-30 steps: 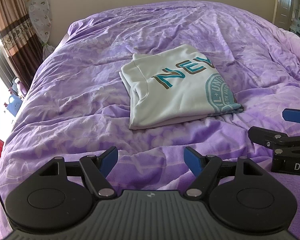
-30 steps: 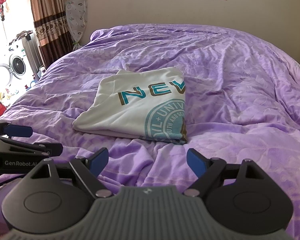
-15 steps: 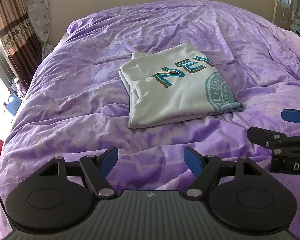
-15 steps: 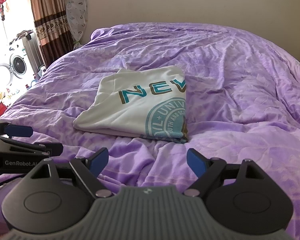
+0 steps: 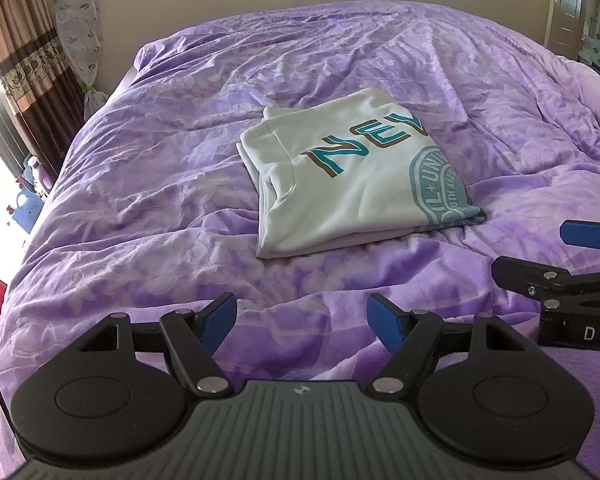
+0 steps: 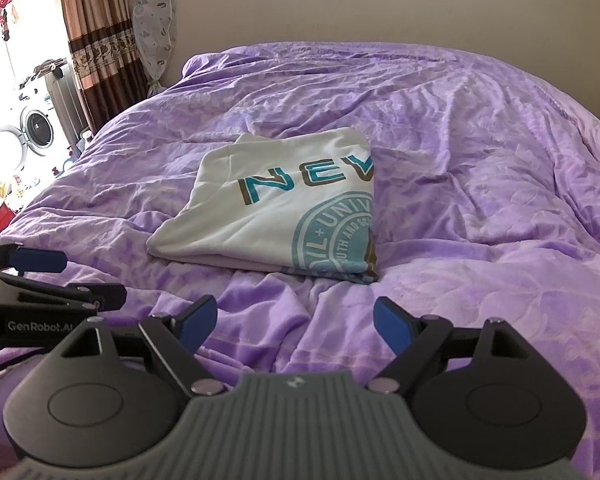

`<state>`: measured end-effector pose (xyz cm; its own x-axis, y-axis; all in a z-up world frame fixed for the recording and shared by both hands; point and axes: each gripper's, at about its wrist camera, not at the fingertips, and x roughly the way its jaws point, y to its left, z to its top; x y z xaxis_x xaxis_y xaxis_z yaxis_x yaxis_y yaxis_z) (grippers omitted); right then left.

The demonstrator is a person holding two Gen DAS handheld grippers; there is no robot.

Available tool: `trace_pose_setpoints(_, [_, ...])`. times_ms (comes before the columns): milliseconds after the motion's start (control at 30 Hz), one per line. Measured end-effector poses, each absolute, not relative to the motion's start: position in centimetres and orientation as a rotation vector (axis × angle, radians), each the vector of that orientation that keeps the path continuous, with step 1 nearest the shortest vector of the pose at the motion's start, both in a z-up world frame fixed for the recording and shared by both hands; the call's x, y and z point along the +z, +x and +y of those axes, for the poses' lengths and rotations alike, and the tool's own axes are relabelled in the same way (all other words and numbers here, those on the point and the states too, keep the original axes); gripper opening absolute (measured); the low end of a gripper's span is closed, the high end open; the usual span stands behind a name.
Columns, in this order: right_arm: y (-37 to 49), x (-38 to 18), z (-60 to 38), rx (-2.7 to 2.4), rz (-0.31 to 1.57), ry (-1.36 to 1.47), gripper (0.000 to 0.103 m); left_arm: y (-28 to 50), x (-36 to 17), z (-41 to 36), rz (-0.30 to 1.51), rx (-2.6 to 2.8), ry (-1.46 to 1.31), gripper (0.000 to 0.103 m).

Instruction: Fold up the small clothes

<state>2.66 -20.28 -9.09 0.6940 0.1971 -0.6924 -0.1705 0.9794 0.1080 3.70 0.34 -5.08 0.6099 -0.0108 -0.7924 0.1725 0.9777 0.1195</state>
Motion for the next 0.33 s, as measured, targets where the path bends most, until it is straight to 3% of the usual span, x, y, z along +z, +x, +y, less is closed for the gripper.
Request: trace_pose_setpoints(333, [2.68,-9.16,-20.29,0.206,0.778,0.036,0.081,3.72,-4.65,0.04,0.904,-0.117,0.190,0.086])
